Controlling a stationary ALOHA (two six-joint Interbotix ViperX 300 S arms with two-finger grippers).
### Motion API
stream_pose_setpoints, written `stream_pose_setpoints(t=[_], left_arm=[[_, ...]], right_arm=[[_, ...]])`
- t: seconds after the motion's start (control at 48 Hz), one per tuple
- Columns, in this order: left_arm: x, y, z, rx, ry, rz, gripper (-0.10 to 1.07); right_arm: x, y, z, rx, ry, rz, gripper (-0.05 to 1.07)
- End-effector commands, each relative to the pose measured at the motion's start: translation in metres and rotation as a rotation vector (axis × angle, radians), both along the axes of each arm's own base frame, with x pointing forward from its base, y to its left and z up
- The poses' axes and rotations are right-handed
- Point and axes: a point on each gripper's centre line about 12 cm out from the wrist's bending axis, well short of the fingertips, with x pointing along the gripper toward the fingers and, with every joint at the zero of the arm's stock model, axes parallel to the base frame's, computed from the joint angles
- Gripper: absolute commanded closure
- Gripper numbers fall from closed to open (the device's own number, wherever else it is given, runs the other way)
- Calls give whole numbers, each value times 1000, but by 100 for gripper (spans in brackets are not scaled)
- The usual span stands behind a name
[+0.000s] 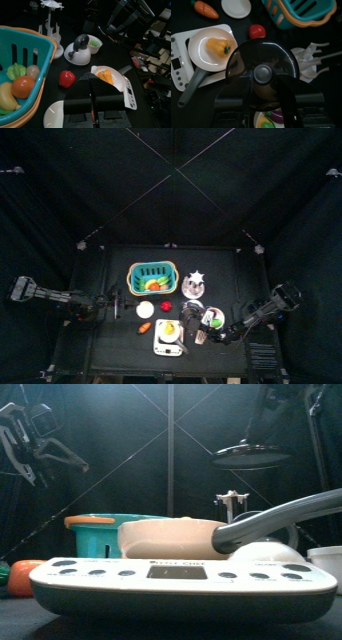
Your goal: Place pot lid on pot
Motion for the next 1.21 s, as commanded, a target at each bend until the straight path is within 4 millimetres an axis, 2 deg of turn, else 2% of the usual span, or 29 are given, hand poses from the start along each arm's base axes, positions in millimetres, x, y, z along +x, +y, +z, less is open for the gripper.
stream_pose_setpoints(t=[0.0,0.208,0.542,1.188], left_arm=[[3,0,6,0,-20,3,101],[3,0,6,-1,-20,4,101],[3,0,6,-1,-20,4,101],[2,1,4,-18,-14,15,101]], right_arm=[[-17,-7,11,38,-67,-29,45],[-51,-20,-8,114,-75,-101,45],[-87,-24,-43,211,42,-148,45],[-109,-26,-75,303,119,-142,45]])
